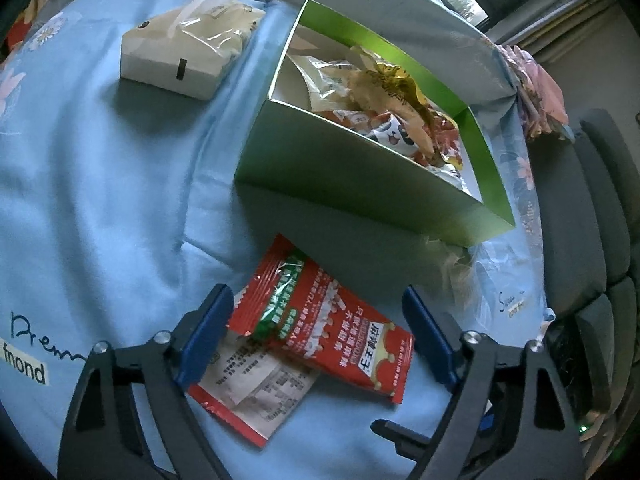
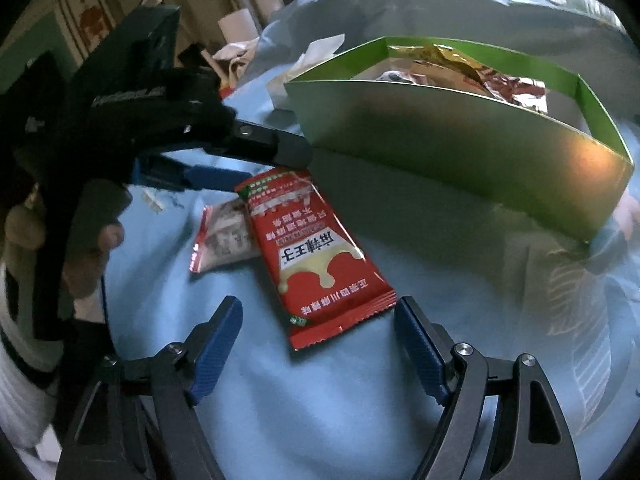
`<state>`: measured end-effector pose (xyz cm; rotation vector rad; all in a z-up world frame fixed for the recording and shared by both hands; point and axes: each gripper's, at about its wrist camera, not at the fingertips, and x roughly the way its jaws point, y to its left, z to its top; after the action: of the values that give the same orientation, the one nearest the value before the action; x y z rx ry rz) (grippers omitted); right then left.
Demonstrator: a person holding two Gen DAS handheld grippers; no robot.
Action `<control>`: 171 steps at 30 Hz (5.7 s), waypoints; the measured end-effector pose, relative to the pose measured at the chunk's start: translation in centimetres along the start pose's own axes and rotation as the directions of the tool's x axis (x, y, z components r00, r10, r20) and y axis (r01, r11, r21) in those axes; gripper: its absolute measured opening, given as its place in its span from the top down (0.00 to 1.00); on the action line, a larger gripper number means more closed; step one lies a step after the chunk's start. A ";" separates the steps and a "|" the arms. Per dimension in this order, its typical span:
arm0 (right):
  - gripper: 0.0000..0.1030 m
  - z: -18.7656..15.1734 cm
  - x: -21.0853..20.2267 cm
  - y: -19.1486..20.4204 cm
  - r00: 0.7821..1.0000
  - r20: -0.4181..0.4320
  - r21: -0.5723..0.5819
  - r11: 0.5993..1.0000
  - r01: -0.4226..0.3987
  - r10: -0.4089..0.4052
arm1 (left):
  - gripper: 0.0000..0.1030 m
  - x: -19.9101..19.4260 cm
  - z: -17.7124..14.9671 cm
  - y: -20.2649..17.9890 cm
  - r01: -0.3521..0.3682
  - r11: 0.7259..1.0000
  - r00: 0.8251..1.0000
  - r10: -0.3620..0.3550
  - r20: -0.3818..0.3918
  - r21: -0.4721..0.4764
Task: Organize snacks
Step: 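Close the left tool on the red snack bar, then lift the red snack bar with the left tool over the box, then open the left tool to drop the red bar into the box, then move the left tool back to the white-and-red wrapper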
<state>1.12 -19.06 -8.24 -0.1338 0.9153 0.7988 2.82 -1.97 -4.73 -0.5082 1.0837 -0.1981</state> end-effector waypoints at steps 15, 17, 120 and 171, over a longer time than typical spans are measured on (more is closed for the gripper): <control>0.44 0.1 0.6 -0.2 0.992 0.037 -0.056 0.991 0.122 -0.120 | 0.61 0.5 0.4 0.2 -0.090 0.996 0.996 0.090 0.026 -0.001; 0.46 0.2 0.7 -0.2 0.992 0.042 -0.053 0.991 0.122 -0.120 | 0.66 0.4 0.4 0.2 -0.092 0.996 0.995 0.092 0.031 -0.002; 0.59 12.5 0.1 -7.9 0.945 0.191 -0.107 0.952 0.288 -0.264 | 0.81 4.1 12.9 -7.5 0.097 0.988 0.979 -0.116 0.167 0.117; 0.38 9.3 -5.1 -5.9 0.956 0.235 0.002 0.984 0.178 -0.173 | 0.22 -3.1 6.6 -5.9 -0.118 0.990 0.958 0.092 0.270 0.082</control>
<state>9.42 -22.17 0.07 -0.1319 0.6621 0.6424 7.77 -3.93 3.06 -0.3760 0.8316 -0.0851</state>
